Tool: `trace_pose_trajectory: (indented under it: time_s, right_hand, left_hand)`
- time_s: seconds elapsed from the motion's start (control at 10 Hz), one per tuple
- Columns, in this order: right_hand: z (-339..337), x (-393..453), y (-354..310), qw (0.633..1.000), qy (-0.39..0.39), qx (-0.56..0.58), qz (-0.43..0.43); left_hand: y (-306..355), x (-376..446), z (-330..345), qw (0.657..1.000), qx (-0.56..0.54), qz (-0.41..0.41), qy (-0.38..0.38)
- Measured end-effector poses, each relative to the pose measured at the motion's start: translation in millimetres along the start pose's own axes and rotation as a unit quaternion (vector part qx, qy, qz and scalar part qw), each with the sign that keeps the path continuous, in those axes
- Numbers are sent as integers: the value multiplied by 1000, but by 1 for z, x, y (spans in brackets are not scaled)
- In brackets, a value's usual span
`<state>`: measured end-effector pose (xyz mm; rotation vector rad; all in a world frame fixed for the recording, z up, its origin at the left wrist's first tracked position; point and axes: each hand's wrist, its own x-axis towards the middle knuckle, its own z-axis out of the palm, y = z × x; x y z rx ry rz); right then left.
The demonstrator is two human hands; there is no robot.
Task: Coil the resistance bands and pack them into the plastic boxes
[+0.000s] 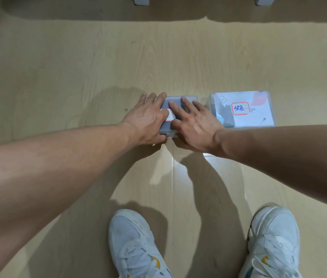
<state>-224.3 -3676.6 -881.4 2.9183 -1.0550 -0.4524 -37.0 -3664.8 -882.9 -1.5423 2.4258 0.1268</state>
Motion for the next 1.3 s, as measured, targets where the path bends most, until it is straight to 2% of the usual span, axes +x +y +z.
trace_pose_trajectory:
  time_s: [0.2,0.3,0.4,0.5,0.6,0.7,1.2,1.3]
  right_hand:
    - [6,-10,27,991,105,56,-67]
    - [5,-29,57,985,135,104,-39]
    - [12,-53,100,983,98,142,62]
    - [20,-82,141,978,-21,159,135]
    - [29,-100,159,977,-98,128,138]
    - [31,-97,159,976,-59,156,142]
    - [16,-61,140,962,-59,204,173]
    - [16,-62,142,963,-82,199,164]
  left_hand:
    - [3,-3,-2,999,-10,-36,1]
    - [6,0,-3,997,-49,-64,3]
    - [9,7,-4,996,-50,-69,-11]
    - [17,14,-5,997,-51,-58,-25]
    - [21,19,-9,996,-60,-51,-40]
    - [17,26,-14,995,-68,-45,-48]
    - [7,50,-28,992,-96,-63,-59]
    - [9,47,-26,990,-115,-55,-58]
